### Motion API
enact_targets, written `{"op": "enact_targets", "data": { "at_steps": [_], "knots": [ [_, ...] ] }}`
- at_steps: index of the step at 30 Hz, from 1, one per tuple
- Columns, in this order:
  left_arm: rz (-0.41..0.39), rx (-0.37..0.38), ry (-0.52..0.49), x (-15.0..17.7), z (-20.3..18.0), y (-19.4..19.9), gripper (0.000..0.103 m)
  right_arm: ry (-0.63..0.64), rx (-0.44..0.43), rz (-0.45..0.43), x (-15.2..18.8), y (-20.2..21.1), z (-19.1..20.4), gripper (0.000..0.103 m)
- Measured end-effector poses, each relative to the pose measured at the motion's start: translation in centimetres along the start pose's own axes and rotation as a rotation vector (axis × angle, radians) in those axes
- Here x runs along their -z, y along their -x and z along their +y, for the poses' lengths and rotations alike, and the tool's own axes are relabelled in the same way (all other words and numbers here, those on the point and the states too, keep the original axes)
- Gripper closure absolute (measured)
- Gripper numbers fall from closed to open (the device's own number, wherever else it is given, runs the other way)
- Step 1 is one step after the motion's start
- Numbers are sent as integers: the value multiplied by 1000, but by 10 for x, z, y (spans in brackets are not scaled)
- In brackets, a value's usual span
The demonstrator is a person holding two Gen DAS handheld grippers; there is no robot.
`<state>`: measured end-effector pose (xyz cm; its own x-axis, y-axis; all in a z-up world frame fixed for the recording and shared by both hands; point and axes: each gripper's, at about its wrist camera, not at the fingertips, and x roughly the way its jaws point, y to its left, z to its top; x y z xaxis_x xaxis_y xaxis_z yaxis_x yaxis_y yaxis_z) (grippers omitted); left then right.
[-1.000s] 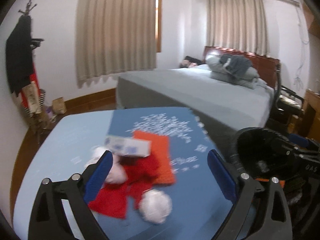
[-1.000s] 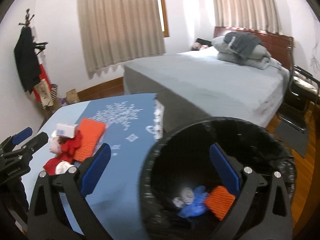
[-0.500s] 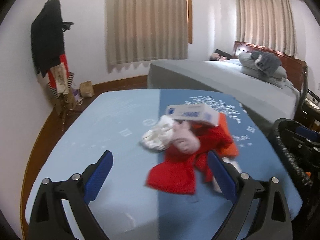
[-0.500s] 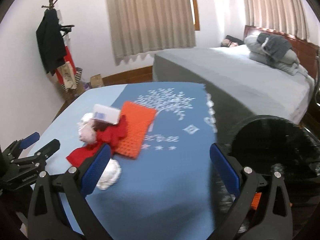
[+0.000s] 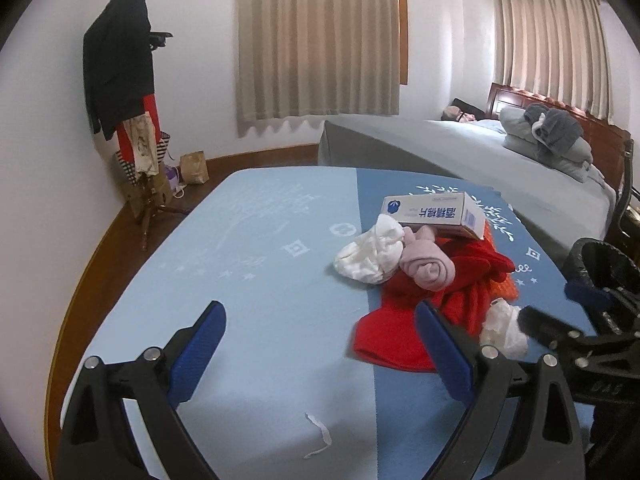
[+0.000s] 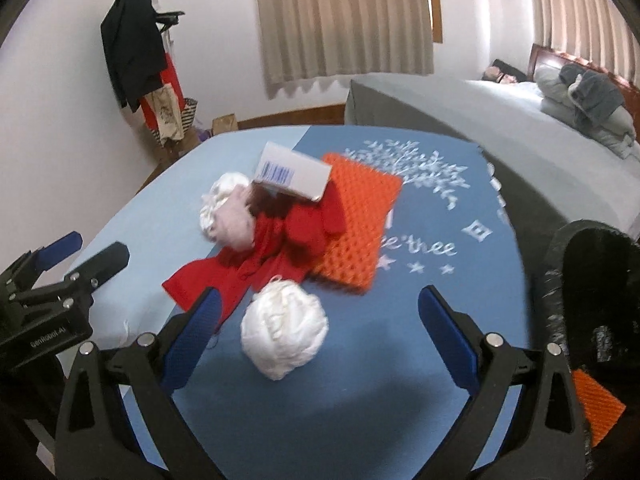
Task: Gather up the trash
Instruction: 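Grasp the white yarn ball with the right tool, then grasp the pink rolled sock with the left tool while the right tool holds the yarn ball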
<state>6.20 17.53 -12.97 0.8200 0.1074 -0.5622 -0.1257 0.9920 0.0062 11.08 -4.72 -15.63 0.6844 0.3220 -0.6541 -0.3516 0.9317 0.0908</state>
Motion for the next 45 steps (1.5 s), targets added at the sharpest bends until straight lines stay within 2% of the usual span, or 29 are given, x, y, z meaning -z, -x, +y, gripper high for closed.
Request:
{"op": "enact_targets", "data": {
  "at_steps": [6,11,14,17,24,35,45],
  "knots": [
    [5,0,2,1,2,-1,10,11,-21,51,6,-14,8,30],
    [11,2,2,1,2,-2,10,23,-67,103,12,-23,11,55],
    [15,7,1,2,0,-2,10,33,-85,105,13,-21,13,66],
    [16,12,-3,0,-3,-3,10,24,-100,101,12,-16,8,72],
    [11,44,-11,-6,-19,-5,11,6,-70,48,1,3,-8,73],
    [-1,113,-17,-29,-55,-32,23,-22,15,-2,-18,12,-48,73],
    [57,120,-3,-34,-73,-71,34,-54,31,0,-20,6,-70,73]
  ]
}}
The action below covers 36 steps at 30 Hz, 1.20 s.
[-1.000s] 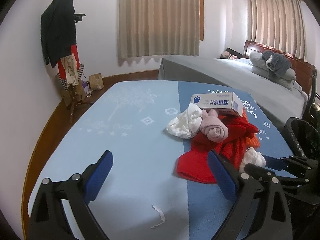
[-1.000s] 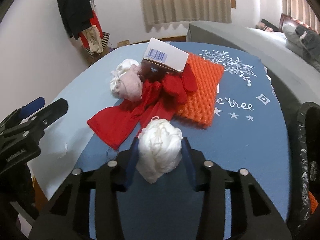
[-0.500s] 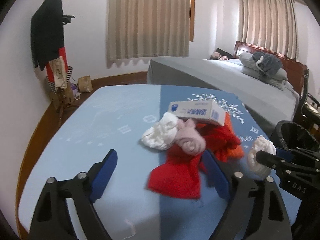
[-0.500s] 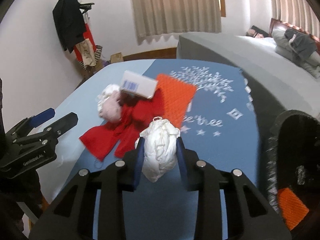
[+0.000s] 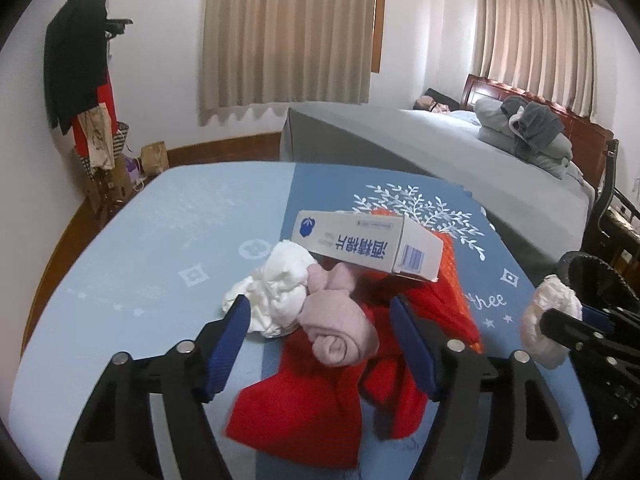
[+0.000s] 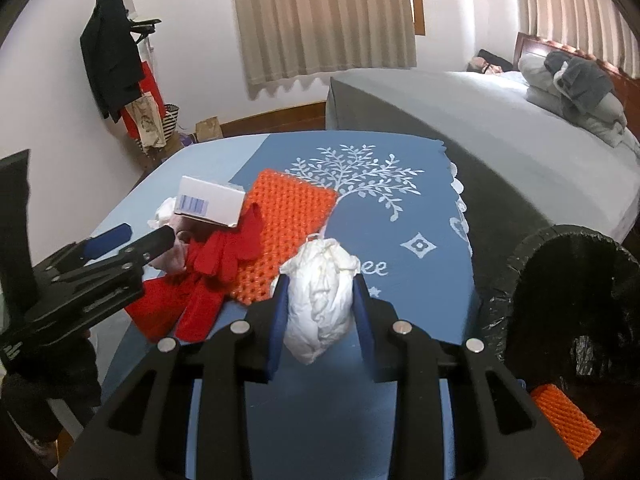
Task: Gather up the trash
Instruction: 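Grasp the pink rolled sock with the left tool while the right tool holds the yarn ball, then carry the pink sock and white yarn ball over the black bin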
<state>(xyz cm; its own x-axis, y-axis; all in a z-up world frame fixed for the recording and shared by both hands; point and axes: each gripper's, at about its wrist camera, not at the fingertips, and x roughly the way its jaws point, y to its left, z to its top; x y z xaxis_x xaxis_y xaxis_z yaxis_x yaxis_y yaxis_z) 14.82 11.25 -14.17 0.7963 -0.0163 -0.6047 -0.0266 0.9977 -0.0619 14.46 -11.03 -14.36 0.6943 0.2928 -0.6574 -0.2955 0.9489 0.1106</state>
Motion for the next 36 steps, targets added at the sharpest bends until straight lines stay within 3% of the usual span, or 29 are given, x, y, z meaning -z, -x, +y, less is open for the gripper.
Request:
{"op": "enact_targets", "data": {
  "at_steps": [2,6,9,23,36],
  "knots": [
    [8,4,0,-1,-1,-5,39,1,1,2,1,-1,-1,73],
    [45,30,-1,1,-3,-14,65,-1,2,7,1,-1,-1,73],
    [43,36,15,1,0,-12,70,3,4,3,1,0,-2,73],
    [-53,13,5,-6,3,51,72,19,-15,-42,-6,26,3,73],
    [-85,42,-23,-15,-17,80,72,17,-10,-92,-16,63,-3,73]
  ]
}}
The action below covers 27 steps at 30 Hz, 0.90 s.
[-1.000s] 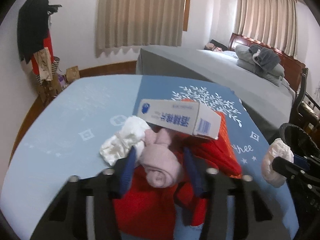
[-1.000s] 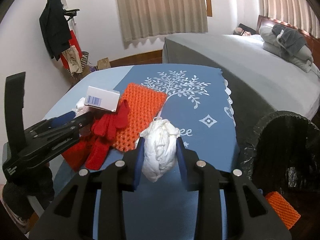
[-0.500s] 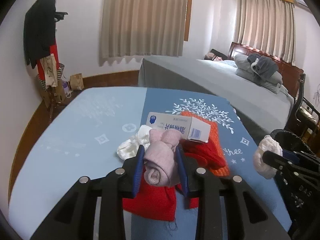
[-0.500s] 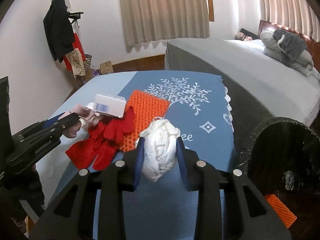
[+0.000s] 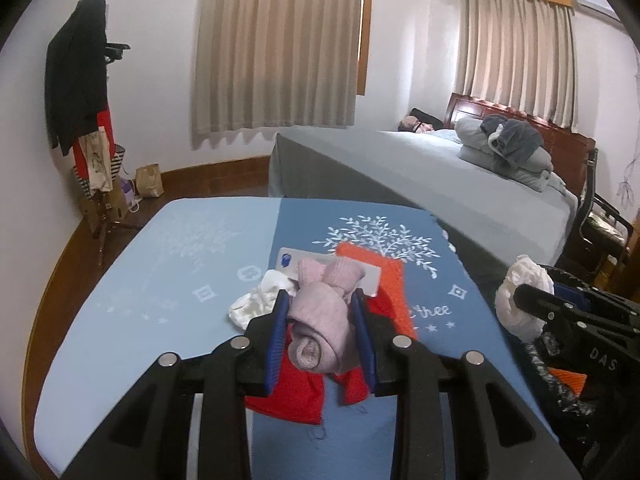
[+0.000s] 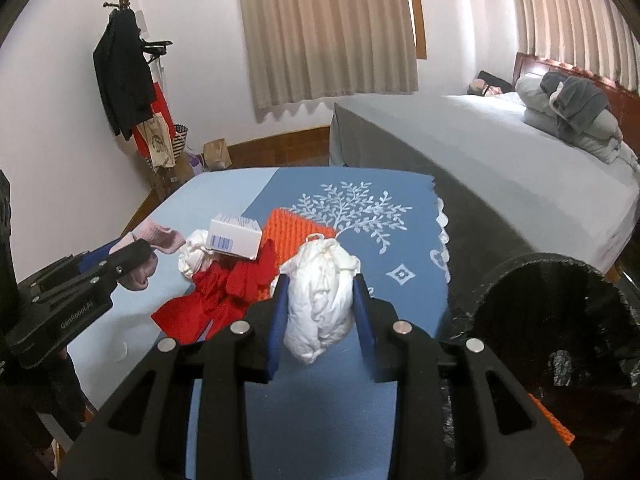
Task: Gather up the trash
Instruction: 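Carry the pink sock and white yarn ball over the black bin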
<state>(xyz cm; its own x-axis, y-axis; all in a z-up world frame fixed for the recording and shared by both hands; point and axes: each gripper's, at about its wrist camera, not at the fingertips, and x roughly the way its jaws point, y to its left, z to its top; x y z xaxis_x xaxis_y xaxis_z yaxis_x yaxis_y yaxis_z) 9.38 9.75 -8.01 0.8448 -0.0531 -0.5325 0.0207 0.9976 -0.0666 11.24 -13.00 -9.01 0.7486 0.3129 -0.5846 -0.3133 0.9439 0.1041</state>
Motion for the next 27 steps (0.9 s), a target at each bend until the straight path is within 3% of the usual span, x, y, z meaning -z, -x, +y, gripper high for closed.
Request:
{"op": "enact_targets", "data": {
  "at_steps": [11,27],
  "knots": [
    [-17,67,-36,-7,-29,11,72,-14,40,-45,-5,30,-18,73],
    [-34,211,-110,-16,-98,10,72,-88,170,-80,5,67,-75,73]
  ]
}}
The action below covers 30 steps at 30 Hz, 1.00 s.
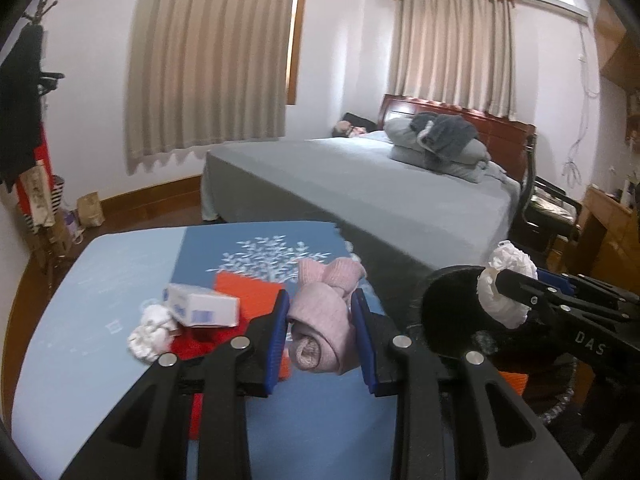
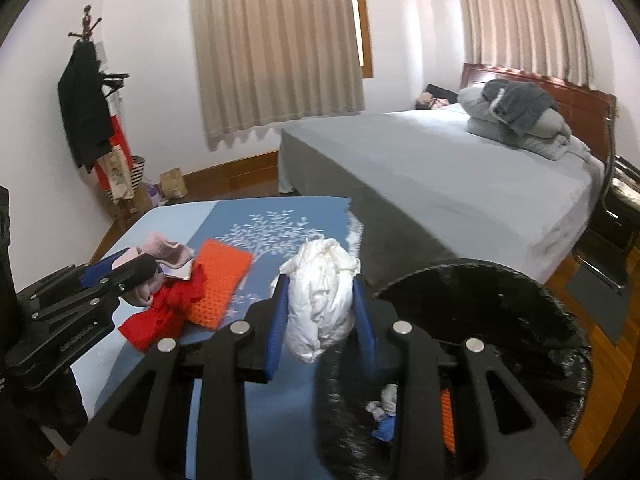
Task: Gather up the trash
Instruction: 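Carry the pink sock and white yarn ball over the black bin, then open the left tool to drop the pink sock while the right tool drops the yarn ball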
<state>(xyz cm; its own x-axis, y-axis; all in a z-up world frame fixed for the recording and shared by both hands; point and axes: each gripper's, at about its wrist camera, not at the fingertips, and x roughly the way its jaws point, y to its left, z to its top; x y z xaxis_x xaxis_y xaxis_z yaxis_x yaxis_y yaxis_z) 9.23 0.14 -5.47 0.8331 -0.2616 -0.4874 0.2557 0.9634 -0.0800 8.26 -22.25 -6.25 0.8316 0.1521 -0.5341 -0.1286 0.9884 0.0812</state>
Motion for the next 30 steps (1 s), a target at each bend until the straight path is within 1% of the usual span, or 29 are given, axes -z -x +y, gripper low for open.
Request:
{"op": "enact_targets", "data": {
  "at_steps": [20,30],
  "knots": [
    [10,203,-103,-11,-103,-41,72,-73,183,-13,17,30,-87,73],
    [34,284,-154,-5,-148,-65,72,-122,248,2,31,33,-130,72]
  ]
}}
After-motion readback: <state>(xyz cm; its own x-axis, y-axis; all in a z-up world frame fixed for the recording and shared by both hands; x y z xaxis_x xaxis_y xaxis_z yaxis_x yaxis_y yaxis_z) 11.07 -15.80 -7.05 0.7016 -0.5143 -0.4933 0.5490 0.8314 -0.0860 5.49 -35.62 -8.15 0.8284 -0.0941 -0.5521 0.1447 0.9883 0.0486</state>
